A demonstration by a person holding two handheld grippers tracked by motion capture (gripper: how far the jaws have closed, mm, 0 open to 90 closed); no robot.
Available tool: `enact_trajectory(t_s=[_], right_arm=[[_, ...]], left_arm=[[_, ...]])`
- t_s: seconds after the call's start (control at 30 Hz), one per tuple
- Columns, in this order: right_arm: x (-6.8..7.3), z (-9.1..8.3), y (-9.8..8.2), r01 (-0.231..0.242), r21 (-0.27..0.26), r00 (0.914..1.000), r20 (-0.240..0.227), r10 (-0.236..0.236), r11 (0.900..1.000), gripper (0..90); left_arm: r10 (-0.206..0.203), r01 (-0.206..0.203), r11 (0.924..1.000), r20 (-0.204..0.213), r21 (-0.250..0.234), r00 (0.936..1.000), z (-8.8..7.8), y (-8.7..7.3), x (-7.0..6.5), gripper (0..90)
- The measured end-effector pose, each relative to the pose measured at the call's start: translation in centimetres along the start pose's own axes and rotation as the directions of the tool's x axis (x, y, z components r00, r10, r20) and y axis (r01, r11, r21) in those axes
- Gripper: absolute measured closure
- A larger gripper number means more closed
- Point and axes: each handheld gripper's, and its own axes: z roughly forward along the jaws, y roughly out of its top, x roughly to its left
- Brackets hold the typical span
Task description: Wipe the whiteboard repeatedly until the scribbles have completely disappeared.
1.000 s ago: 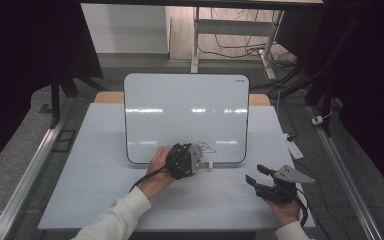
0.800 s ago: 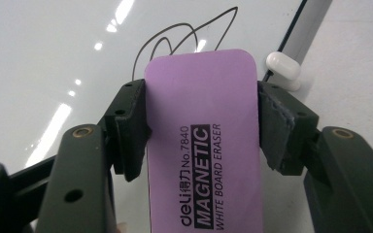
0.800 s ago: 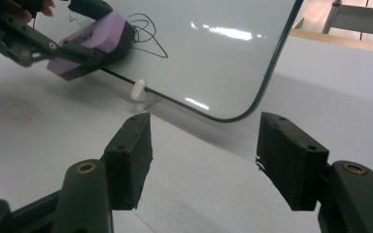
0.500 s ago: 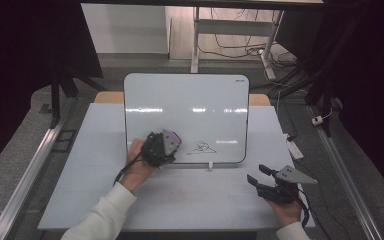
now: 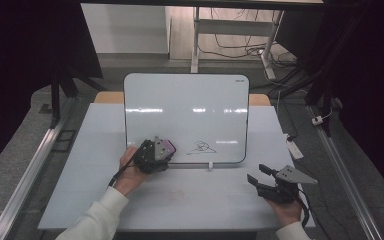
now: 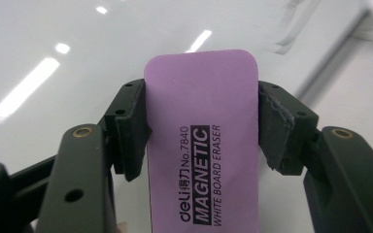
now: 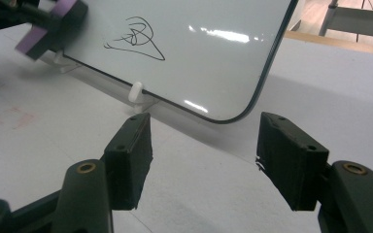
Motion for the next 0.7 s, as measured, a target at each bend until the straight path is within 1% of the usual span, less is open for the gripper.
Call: enact_trajectory(t_s=[0.03,0.07,0.13,0.17,0.23,0.27,0.33,0.37,0.47,0.5,0.6,0.67,0.7], right_arm=[[0.0,0.0,0.0,0.001,-0.001,1.0,0.0,-0.001,1.0,37.1],[0.0,0.0,0.0,0.003,0.0,1.0,0.001,-0.003,1.0,37.1],[0.1,0.0,0.1,0.006,-0.002,1.0,0.0,-0.006,1.0,37.1],[0.1,0.0,0.1,0.006,-0.002,1.0,0.0,-0.006,1.0,37.1],[0.0,0.0,0.1,0.004,-0.002,1.0,0.001,-0.004,1.0,37.1],[0.0,0.0,0.1,0.003,-0.002,1.0,0.004,-0.003,1.0,37.1],[0.0,-0.1,0.0,0.001,-0.002,1.0,0.006,-0.001,1.0,37.1],[0.0,-0.1,0.0,0.001,-0.003,1.0,0.006,-0.001,1.0,37.1],[-0.1,-0.1,0.0,-0.001,-0.005,1.0,0.007,0.001,1.0,37.1],[-0.1,-0.1,0.0,-0.001,-0.005,1.0,0.008,0.002,1.0,37.1],[0.0,-0.1,0.0,0.001,-0.005,1.0,0.008,-0.001,1.0,37.1],[0.0,-0.1,0.1,0.004,-0.004,0.9999,0.009,-0.004,1.0,37.1],[0.1,-0.1,0.1,0.003,-0.003,1.0,0.008,-0.003,1.0,37.1]], left_arm=[[0.003,-0.003,1.0,0.008,0.0,1.0,0.2,0.0,-0.2,40.7],[0.022,-0.022,0.9997,-0.007,0.005,0.9997,0.3,0.0,-0.5,40.7],[0.017,-0.018,0.9998,0.015,0.01,0.9997,0.3,0.1,-0.6,40.7],[0.021,-0.021,0.9997,0.014,0.01,0.9997,0.3,0.1,-0.6,40.7],[0.021,-0.021,0.9994,-0.006,0.027,0.9998,0.0,0.0,-0.4,40.7],[0.017,-0.016,0.9993,-0.014,0.035,0.9998,-0.2,-0.2,-0.1,40.7],[-0.008,0.009,0.9987,-0.015,0.051,0.9999,-0.7,-0.7,0.6,40.7],[-0.026,0.027,0.9981,-0.015,0.056,0.9995,-1.0,-1.0,1.1,40.7],[-0.072,0.073,0.9959,-0.023,0.053,0.9971,-1.8,-1.9,2.3,40.7],[-0.078,0.08,0.9953,-0.037,0.054,0.9962,-2.0,-2.0,2.6,40.7],[-0.088,0.09,0.9945,-0.046,0.054,0.9951,-2.3,-2.3,3.0,40.7],[-0.078,0.081,0.9951,-0.051,0.057,0.9956,-2.2,-2.2,2.8,40.7],[-0.073,0.075,0.9955,-0.039,0.058,0.9966,-2.1,-2.0,2.6,40.7]])
